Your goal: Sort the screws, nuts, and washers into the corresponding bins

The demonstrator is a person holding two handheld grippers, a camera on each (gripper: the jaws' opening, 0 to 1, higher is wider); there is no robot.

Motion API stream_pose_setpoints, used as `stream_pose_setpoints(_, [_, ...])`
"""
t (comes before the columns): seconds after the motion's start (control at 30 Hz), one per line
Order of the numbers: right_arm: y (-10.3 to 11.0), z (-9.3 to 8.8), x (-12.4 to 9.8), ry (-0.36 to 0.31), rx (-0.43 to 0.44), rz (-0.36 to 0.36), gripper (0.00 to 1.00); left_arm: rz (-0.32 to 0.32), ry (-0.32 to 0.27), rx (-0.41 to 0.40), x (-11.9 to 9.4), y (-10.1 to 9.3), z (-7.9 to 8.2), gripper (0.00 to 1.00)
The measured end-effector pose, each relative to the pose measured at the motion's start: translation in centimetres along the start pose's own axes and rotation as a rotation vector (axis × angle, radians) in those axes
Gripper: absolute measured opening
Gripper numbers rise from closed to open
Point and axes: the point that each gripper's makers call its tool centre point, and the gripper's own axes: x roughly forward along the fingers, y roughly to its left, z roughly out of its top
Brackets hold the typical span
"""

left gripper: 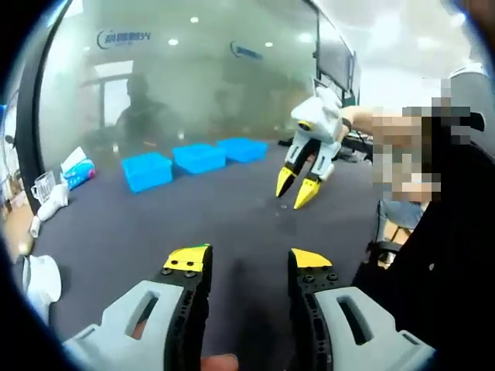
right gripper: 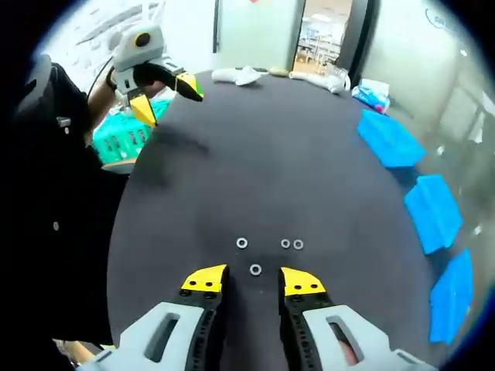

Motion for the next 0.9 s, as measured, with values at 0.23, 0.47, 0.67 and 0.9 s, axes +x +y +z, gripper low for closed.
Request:
stream_pose_setpoints(0.23, [0.0,-0.3,0.2,0.014,0.002,0.011,0.18,-0.002,0.001,0.001,0.0,-0.3,-0.1,0.38])
stream_pose_setpoints(0.47, [-0.3,-0.6,0.6,0.041,0.004,0.018,0.13,-0.011,-0.003,-0.012,0.0,-0.6,-0.3,0.38])
stream_pose_setpoints(0.67, [-0.1,-0.6,0.9,0.05,0.0,0.028,0.12,-0.006,-0.003,-0.021,0.0,-0.3,-0.5,0.38])
stream_pose_setpoints(0.9, [0.1,-0.5,1.2,0.054,0.018,0.052,0.05,-0.008,-0.005,-0.024,0.0,-0.2,-0.5,0.38])
